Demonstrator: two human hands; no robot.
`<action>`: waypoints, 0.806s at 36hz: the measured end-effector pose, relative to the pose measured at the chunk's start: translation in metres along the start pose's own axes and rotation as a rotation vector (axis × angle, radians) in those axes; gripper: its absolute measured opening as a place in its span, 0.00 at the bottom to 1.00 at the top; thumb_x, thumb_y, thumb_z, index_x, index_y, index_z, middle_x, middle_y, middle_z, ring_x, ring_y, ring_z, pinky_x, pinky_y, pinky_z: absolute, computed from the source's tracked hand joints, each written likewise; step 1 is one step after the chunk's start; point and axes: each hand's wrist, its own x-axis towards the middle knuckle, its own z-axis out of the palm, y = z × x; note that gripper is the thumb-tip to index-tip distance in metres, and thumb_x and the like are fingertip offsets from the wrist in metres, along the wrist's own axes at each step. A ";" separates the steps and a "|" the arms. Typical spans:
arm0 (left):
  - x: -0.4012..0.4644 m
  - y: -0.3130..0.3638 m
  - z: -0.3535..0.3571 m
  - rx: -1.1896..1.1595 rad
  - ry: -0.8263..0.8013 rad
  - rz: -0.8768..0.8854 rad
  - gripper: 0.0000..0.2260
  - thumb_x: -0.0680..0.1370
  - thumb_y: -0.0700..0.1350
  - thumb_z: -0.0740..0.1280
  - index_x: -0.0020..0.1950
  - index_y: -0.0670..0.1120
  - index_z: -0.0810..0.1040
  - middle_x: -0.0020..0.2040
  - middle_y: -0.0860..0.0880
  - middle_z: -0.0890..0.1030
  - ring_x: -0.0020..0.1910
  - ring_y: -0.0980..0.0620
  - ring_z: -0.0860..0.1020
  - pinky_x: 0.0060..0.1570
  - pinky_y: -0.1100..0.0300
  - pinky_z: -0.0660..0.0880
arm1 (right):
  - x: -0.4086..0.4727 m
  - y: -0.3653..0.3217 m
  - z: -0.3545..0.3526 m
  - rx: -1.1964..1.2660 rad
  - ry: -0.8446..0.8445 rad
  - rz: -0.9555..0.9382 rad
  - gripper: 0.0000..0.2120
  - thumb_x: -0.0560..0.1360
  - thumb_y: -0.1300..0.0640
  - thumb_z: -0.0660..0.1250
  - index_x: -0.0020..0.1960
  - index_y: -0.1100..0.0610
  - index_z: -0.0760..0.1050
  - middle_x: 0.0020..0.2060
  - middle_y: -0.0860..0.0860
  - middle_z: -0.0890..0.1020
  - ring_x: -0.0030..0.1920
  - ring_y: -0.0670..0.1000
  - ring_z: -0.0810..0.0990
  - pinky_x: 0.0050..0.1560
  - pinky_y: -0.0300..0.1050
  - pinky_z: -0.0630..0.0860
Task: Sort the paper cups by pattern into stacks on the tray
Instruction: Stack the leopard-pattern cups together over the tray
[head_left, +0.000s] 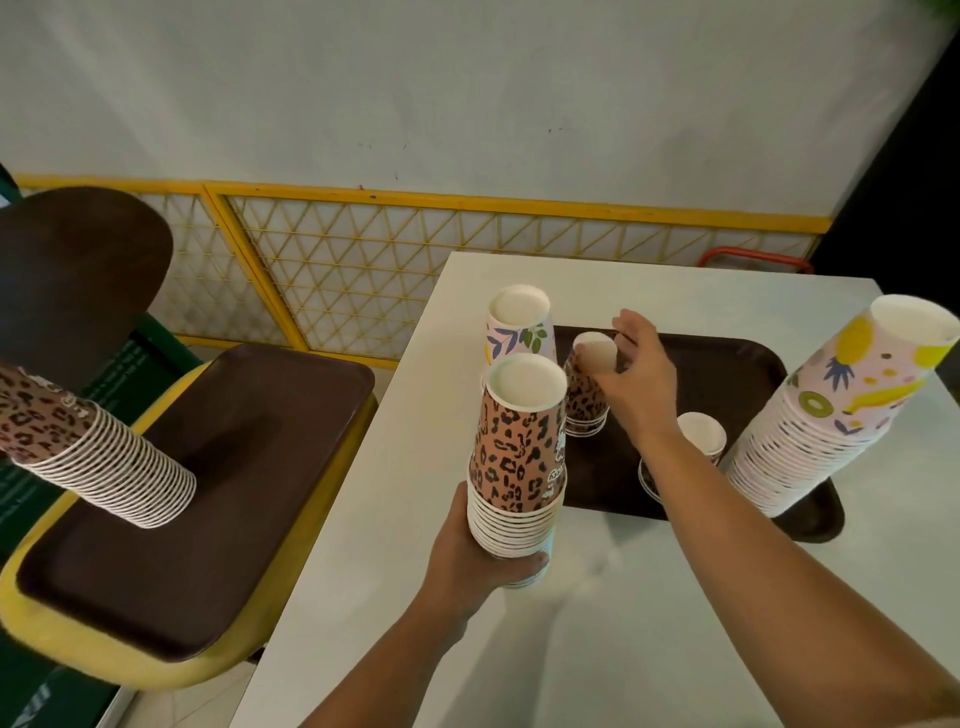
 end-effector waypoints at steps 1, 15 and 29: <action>0.000 0.001 0.001 0.003 -0.001 -0.002 0.41 0.58 0.44 0.82 0.68 0.55 0.69 0.58 0.56 0.81 0.58 0.55 0.79 0.56 0.51 0.80 | -0.004 -0.008 -0.004 0.022 0.033 -0.029 0.28 0.72 0.52 0.69 0.68 0.56 0.65 0.64 0.51 0.74 0.63 0.47 0.73 0.59 0.35 0.69; -0.005 0.022 0.028 -0.051 -0.096 0.032 0.41 0.55 0.46 0.81 0.67 0.57 0.71 0.59 0.56 0.81 0.59 0.55 0.79 0.56 0.53 0.79 | -0.079 -0.072 -0.060 0.013 -0.454 -0.261 0.23 0.65 0.36 0.67 0.57 0.34 0.62 0.52 0.30 0.74 0.53 0.28 0.73 0.47 0.23 0.71; -0.003 0.021 0.036 -0.064 -0.118 0.034 0.41 0.53 0.47 0.81 0.65 0.55 0.73 0.58 0.54 0.82 0.58 0.54 0.80 0.54 0.54 0.80 | -0.083 -0.073 -0.065 0.027 -0.272 -0.291 0.22 0.68 0.51 0.72 0.54 0.36 0.65 0.47 0.32 0.75 0.49 0.29 0.75 0.45 0.23 0.72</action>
